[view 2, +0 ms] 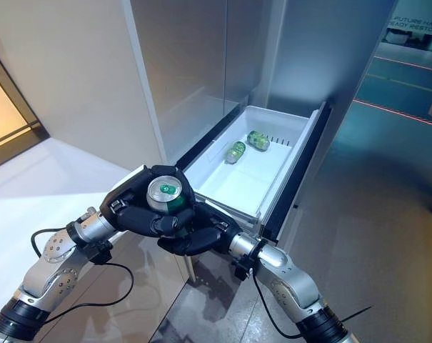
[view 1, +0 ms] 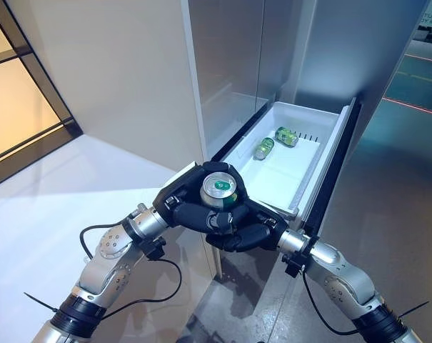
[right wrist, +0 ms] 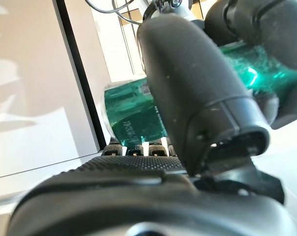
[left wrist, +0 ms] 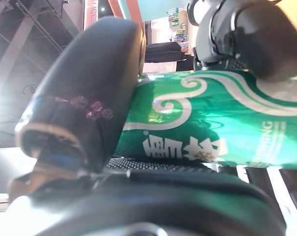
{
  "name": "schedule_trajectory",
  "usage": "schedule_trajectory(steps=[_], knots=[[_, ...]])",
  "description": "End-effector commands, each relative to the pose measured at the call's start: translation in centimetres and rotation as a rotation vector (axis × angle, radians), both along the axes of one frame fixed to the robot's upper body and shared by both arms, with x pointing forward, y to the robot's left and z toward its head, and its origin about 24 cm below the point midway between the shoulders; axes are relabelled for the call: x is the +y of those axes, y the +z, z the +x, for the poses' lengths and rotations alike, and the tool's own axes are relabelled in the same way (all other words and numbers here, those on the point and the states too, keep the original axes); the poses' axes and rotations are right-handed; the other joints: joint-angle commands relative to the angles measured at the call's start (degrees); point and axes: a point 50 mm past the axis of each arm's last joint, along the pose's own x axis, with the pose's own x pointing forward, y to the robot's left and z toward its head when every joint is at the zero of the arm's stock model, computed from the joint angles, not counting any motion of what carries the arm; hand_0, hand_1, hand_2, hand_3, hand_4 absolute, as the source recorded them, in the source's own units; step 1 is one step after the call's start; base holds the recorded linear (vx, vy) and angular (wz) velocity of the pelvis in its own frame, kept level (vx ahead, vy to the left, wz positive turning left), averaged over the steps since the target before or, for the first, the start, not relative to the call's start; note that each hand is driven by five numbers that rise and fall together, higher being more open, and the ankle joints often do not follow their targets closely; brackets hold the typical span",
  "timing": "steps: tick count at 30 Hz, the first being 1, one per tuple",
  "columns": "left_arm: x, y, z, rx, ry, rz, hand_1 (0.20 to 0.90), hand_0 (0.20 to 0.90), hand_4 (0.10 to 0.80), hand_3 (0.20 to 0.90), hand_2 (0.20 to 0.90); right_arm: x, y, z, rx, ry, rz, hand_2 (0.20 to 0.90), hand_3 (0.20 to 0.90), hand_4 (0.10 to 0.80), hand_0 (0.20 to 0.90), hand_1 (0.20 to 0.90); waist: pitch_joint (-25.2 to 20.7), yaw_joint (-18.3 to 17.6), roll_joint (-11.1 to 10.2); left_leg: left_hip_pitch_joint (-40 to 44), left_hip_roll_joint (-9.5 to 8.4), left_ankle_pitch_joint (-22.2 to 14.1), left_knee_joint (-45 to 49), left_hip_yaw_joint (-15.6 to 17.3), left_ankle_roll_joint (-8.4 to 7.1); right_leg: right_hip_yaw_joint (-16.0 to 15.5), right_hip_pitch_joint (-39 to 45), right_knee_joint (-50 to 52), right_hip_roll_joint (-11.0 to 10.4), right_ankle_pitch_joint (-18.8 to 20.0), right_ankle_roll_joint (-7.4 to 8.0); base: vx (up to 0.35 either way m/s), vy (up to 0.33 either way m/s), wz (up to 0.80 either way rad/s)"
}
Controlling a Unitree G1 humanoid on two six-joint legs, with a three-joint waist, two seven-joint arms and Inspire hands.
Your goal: Put drinks into fridge and close the fridge
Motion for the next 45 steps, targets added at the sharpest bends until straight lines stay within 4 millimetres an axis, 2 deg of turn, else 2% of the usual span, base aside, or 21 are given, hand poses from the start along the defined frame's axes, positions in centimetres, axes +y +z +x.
schedule_trajectory(steps=[1,6,13,14,15,16,23,30,31,34,36,37,38,45], knots=[[-3.0,8.8,0.0,-0.343,-0.217,-0.209,0.300,0.300,0.100,0.200,0.300,3.4,6.5,0.7,-0.213,0.134,0.257,0.900,0.900,0.800,0.900,0.900,-3.2,0.3,-1.5,0.7,-4.23,-4.8,1.8,-5.2,3.18,1.2,-0.7,5.5,1.5,-5.3,1.13,0.000,0.000,0.00],[-3.9,8.1,-0.3,-0.284,-0.283,-0.279,0.300,0.300,0.100,0.200,0.300,4.7,6.8,0.2,-0.163,0.187,0.343,0.900,0.900,0.800,0.900,0.900,-3.2,0.4,-1.6,0.8,-4.29,-4.8,1.9,-5.1,3.23,1.3,-0.6,5.2,1.5,-5.2,1.11,0.000,0.000,0.00],[-5.3,7.8,-1.0,-0.263,-0.386,-0.312,0.300,0.300,0.100,0.200,0.300,5.6,5.3,0.0,-0.042,0.155,0.389,0.900,0.900,0.800,0.900,0.900,-3.4,0.2,-1.5,0.9,-4.27,-4.7,1.7,-5.0,3.22,1.3,-0.6,5.1,1.4,-4.9,1.29,0.000,0.000,0.00],[-5.5,7.8,-1.1,-0.260,-0.396,-0.308,0.300,0.300,0.100,0.200,0.300,5.5,5.2,0.1,-0.031,0.142,0.392,0.502,0.436,0.336,0.502,0.502,-3.4,0.1,-1.5,0.9,-4.28,-4.6,1.6,-5.0,3.23,1.4,-0.6,5.0,1.5,-4.8,1.31,0.000,0.000,0.00],[-5.5,7.8,-1.1,-0.260,-0.396,-0.308,0.300,0.300,0.100,0.200,0.300,5.5,5.2,0.1,-0.031,0.142,0.392,0.502,0.436,0.336,0.502,0.502,-3.4,0.1,-1.5,0.9,-4.28,-4.6,1.6,-5.0,3.23,1.4,-0.6,5.0,1.5,-4.8,1.31,0.000,0.000,0.00],[-5.6,7.8,-1.1,-0.259,-0.402,-0.305,0.300,0.300,0.100,0.200,0.300,5.5,5.1,0.1,-0.024,0.133,0.392,0.300,0.200,0.100,0.300,0.300,-3.4,0.1,-1.5,0.9,-4.28,-4.6,1.6,-5.0,3.25,1.5,-0.6,5.0,1.5,-4.8,1.32,0.000,0.000,0.00],[-5.8,7.5,-1.1,-0.233,-0.406,-0.289,0.300,0.300,0.100,0.200,0.300,5.1,4.4,0.2,-0.016,0.088,0.358,0.300,0.200,0.100,0.300,0.300,-3.3,-0.3,-1.4,1.1,-4.28,-4.5,1.2,-4.8,3.35,1.9,-0.6,4.7,1.5,-4.6,1.41,0.000,0.000,0.00],[-5.5,7.2,-0.9,-0.243,-0.360,-0.262,0.300,0.300,0.100,0.200,0.300,4.3,4.8,0.6,-0.052,0.035,0.340,0.300,0.200,0.100,0.300,0.300,-3.2,-0.4,-1.4,1.1,-4.28,-4.5,1.2,-4.8,3.38,2.0,-0.6,4.6,1.6,-4.5,1.40,0.000,0.000,0.00],[-5.3,7.2,-0.9,-0.253,-0.344,-0.249,0.392,0.392,0.207,0.307,0.392,4.1,4.9,0.7,-0.065,0.026,0.323,0.300,0.200,0.100,0.300,0.300,-3.2,-0.4,-1.4,1.1,-4.27,-4.5,1.2,-4.7,3.38,2.0,-0.6,4.5,1.6,-4.4,1.40,0.000,0.000,0.00],[-5.1,7.1,-0.8,-0.254,-0.331,-0.240,0.396,0.396,0.213,0.313,0.396,3.8,5.0,0.8,-0.080,0.013,0.303,0.300,0.200,0.100,0.300,0.300,-3.1,-0.4,-1.4,1.1,-4.28,-4.5,1.2,-4.7,3.36,2.0,-0.6,4.5,1.7,-4.4,1.36,0.000,0.000,0.00],[-4.9,7.1,-0.8,-0.263,-0.318,-0.226,0.422,0.422,0.243,0.343,0.422,3.4,5.2,1.1,-0.099,-0.001,0.278,0.300,0.200,0.100,0.300,0.300,-3.1,-0.4,-1.5,1.1,-4.30,-4.5,1.3,-4.7,3.40,2.0,-0.5,4.5,1.7,-4.5,1.32,0.000,0.000,0.00],[-4.8,7.2,-0.7,-0.267,-0.304,-0.219,0.451,0.451,0.276,0.376,0.451,3.1,5.4,1.2,-0.117,-0.013,0.260,0.300,0.200,0.100,0.300,0.300,-3.1,-0.4,-1.5,1.1,-4.31,-4.5,1.3,-4.8,3.37,2.0,-0.5,4.6,1.7,-4.5,1.31,0.000,0.000,0.00],[-4.7,7.2,-0.7,-0.269,-0.293,-0.214,0.900,0.900,0.800,0.900,0.900,3.0,5.5,1.3,-0.126,-0.019,0.251,0.300,0.200,0.100,0.300,0.300,-3.1,-0.4,-1.5,1.1,-4.31,-4.5,1.4,-4.8,3.36,2.0,-0.5,4.5,1.7,-4.5,1.31,0.000,0.000,0.00],[-3.6,7.9,-0.4,-0.321,-0.211,-0.229,0.900,0.900,0.800,0.900,0.900,1.3,7.0,2.4,-0.218,-0.099,0.183,0.300,0.200,0.100,0.300,0.300,-3.1,-0.1,-1.9,0.6,-4.16,-4.2,1.6,-5.0,3.21,1.8,-0.8,4.9,1.9,-4.3,1.06,-0.011,-0.010,0.00]])
